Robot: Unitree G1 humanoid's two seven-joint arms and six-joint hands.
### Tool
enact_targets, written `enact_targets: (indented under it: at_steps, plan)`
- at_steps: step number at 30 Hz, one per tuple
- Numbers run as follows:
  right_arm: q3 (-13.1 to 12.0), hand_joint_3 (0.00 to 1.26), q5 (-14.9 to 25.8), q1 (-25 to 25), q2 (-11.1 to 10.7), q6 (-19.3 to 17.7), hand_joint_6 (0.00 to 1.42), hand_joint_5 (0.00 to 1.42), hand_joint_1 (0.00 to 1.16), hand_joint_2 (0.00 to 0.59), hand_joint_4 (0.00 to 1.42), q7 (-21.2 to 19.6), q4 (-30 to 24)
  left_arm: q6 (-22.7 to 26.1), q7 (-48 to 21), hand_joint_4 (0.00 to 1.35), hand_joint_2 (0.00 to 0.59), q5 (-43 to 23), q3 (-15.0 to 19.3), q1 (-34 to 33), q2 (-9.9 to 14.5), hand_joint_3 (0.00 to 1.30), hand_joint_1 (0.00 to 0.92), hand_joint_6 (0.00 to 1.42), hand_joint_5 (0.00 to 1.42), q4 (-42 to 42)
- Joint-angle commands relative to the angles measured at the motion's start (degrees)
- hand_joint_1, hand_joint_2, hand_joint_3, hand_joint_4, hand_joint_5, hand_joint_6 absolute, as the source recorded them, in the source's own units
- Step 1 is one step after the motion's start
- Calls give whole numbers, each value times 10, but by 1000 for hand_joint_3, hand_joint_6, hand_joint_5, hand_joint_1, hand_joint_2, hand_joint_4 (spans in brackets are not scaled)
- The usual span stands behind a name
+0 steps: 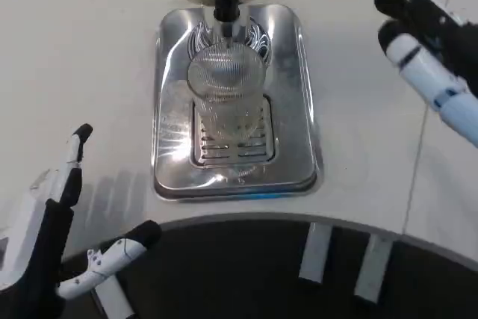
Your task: Grasp the cup under the faucet to collect the drink, then remove the cup.
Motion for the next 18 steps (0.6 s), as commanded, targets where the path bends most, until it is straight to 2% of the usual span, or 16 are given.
enact_targets:
  at_steps: [1, 5, 9, 18]
  plan:
    - [-5, 0, 57, -37, 11, 15, 0, 0, 164, 586, 0, -26, 26, 10, 2, 0, 59, 17, -3, 16, -8, 0, 33, 43, 24, -16]
    - [0, 0, 99, -65, 8, 10, 0, 0, 172, 586, 0, -43, 59, 13, 2, 0, 60, 25, -4, 28, -16, 0, 21, 32, 6, -29]
    - [14, 0, 130, -82, 21, -1, 0, 0, 178, 586, 0, -62, 99, 15, 4, 0, 61, 29, -3, 33, -26, 0, 17, 28, 1, -33]
    - [55, 0, 186, -87, 40, -16, 0, 0, 192, 586, 0, -87, 121, 19, 9, 0, 59, 33, 0, 41, -41, 0, 14, 25, 0, -37]
